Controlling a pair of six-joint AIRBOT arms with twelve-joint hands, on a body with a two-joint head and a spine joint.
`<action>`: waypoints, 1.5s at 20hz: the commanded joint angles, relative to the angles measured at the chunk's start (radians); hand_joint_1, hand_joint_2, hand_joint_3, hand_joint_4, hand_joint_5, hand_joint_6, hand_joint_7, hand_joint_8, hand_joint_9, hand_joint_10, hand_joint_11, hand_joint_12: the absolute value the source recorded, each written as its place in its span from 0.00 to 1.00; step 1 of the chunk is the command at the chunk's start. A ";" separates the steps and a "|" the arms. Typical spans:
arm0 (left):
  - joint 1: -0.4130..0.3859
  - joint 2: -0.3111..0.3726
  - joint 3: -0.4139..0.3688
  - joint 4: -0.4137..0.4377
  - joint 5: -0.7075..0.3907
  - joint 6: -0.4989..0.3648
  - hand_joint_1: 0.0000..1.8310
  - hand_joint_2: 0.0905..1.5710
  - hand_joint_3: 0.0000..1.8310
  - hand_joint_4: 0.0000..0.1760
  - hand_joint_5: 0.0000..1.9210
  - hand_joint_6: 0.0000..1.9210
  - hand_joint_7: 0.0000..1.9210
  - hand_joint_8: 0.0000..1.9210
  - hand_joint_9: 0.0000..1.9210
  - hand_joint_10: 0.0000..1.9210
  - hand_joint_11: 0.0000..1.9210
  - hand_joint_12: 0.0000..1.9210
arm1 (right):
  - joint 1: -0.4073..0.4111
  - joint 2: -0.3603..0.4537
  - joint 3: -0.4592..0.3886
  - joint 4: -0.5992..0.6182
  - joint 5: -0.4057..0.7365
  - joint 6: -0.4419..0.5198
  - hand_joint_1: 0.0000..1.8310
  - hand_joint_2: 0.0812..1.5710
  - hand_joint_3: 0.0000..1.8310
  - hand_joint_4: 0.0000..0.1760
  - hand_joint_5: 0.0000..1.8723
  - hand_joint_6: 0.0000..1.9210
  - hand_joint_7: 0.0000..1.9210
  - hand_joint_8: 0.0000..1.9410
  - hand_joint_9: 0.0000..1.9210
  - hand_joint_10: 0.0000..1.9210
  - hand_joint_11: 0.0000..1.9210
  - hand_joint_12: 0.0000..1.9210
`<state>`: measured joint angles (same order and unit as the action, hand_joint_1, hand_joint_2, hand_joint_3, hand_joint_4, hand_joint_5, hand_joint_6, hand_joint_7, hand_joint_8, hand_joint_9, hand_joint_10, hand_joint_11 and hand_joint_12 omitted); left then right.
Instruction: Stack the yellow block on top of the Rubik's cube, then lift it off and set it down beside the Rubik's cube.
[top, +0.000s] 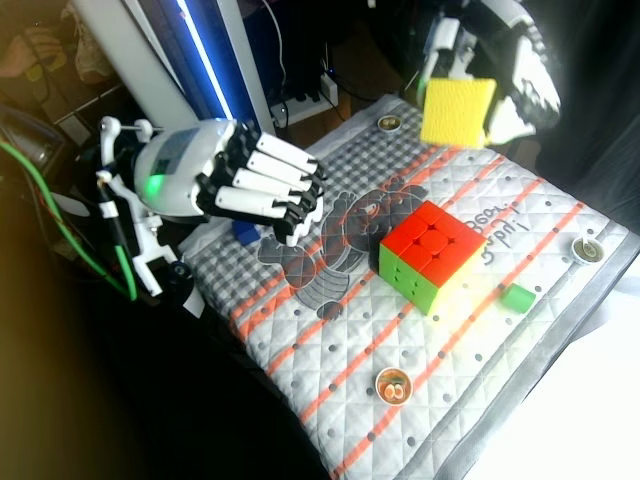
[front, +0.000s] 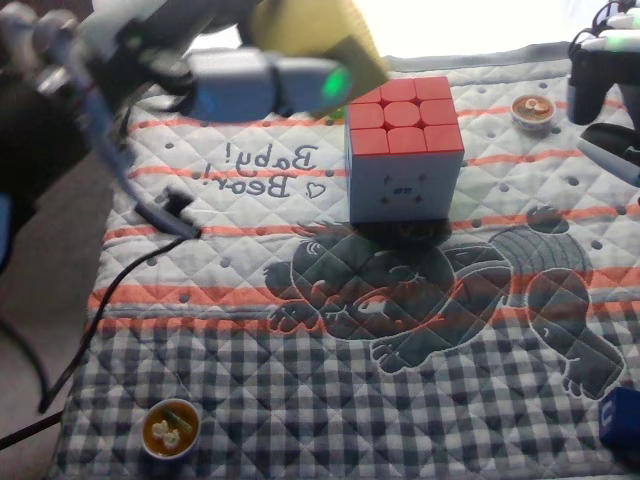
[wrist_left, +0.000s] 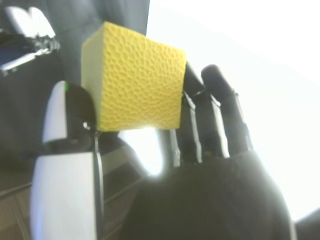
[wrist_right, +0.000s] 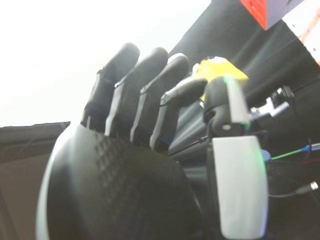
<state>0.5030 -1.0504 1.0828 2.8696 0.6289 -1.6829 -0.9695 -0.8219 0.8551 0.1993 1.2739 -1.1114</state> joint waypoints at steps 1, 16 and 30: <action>-0.023 -0.012 0.013 0.029 0.079 -0.011 0.65 0.74 0.00 0.04 0.45 0.64 0.42 0.65 0.33 0.60 0.24 0.88 | 0.014 -0.001 0.006 -0.010 0.121 -0.001 0.60 0.78 0.00 0.00 0.39 0.71 0.34 0.62 0.28 0.77 0.17 0.95; -0.116 -0.285 0.299 -0.008 -0.231 -0.011 0.60 0.73 0.00 0.00 0.46 0.60 0.25 0.40 0.07 0.61 0.00 0.89 | 0.015 -0.020 0.024 -0.014 0.121 -0.001 0.60 0.77 0.00 0.00 0.41 0.69 0.35 0.64 0.28 0.77 0.21 0.94; -0.091 -0.298 0.320 -0.023 -0.272 -0.011 0.46 0.49 0.00 0.37 0.15 0.00 0.14 0.02 0.00 0.37 0.00 0.76 | 0.015 -0.020 0.024 -0.015 0.121 0.000 0.59 0.78 0.00 0.00 0.38 0.71 0.34 0.59 0.27 0.74 0.17 0.94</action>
<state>0.4164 -1.3506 1.4002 2.8445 0.2413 -1.6878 -0.9695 -0.8417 0.8757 0.1936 1.2736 -1.1114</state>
